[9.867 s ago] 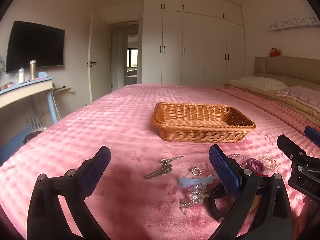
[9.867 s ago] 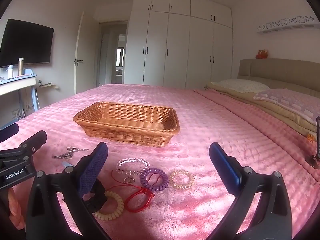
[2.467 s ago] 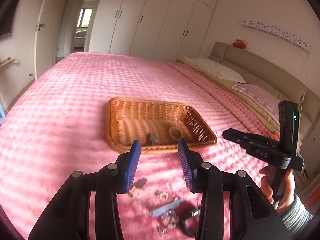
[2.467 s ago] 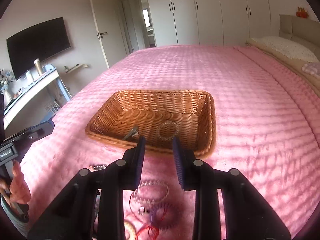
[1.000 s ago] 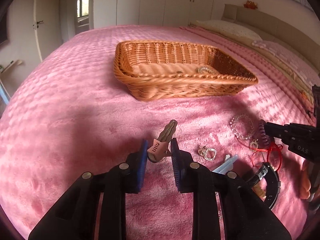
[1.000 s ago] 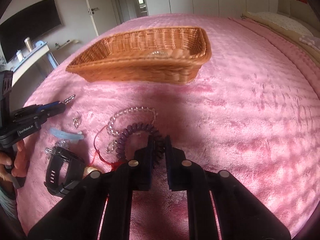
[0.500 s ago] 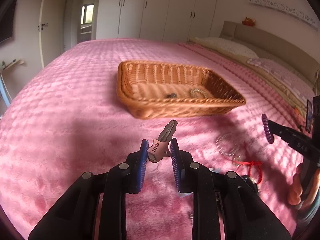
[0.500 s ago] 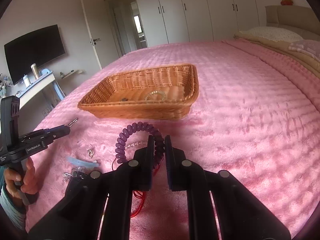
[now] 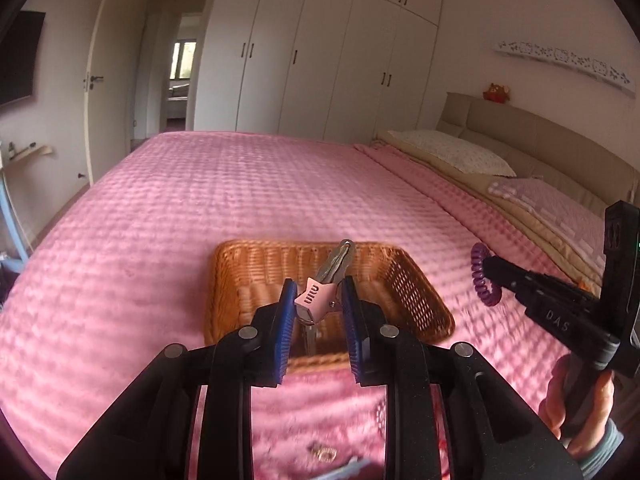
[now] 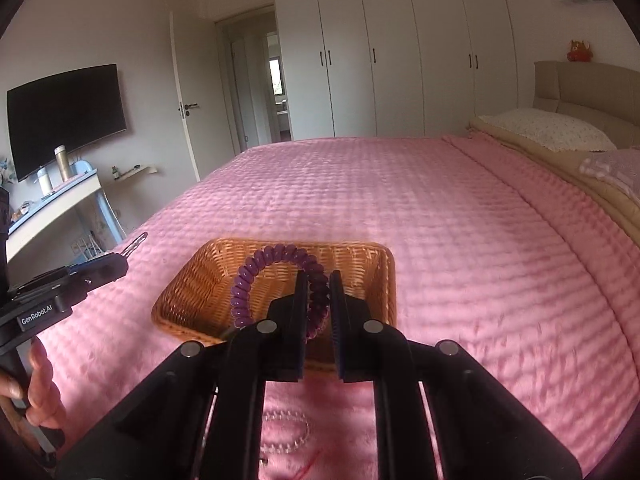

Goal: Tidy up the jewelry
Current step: 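Carry both items into the wicker basket and open both tools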

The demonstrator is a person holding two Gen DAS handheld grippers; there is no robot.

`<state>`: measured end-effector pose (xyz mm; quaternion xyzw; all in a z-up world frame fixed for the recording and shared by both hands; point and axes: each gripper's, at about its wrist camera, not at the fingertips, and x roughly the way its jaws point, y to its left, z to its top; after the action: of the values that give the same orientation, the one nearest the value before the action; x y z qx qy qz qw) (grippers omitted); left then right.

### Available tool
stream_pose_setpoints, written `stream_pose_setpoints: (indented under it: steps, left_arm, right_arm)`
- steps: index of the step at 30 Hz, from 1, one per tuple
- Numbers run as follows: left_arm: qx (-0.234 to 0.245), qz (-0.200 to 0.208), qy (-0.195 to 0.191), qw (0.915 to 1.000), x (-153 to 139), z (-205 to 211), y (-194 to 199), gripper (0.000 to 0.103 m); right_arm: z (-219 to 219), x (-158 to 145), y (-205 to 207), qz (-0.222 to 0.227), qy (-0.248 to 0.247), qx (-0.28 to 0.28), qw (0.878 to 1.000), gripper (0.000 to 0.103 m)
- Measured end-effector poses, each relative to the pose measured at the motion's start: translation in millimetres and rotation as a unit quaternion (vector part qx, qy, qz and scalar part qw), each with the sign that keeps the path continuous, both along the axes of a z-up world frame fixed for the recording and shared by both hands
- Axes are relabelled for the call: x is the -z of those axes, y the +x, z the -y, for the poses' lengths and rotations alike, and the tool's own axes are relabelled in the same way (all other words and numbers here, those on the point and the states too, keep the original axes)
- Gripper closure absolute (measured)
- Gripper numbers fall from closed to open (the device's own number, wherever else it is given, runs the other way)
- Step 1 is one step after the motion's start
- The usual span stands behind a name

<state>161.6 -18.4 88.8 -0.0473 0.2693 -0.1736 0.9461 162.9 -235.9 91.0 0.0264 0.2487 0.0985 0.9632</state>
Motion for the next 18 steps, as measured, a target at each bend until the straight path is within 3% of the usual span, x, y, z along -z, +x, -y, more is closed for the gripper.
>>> stream_pose_setpoints:
  steps: [6, 18]
  left_arm:
    - [-0.041, -0.015, 0.006, 0.999, 12.2, 11.4, 45.8, 0.082]
    - [-0.055, -0.068, 0.055, 0.9947, 79.4, 16.5, 98.9, 0.081]
  right_arm:
    - [-6.2, 16.1, 57.4, -0.044, 0.008, 0.008, 0.999, 0.094]
    - [-33.2, 80.5, 123.4, -0.142, -0.028, -0.009, 0.989, 0.094]
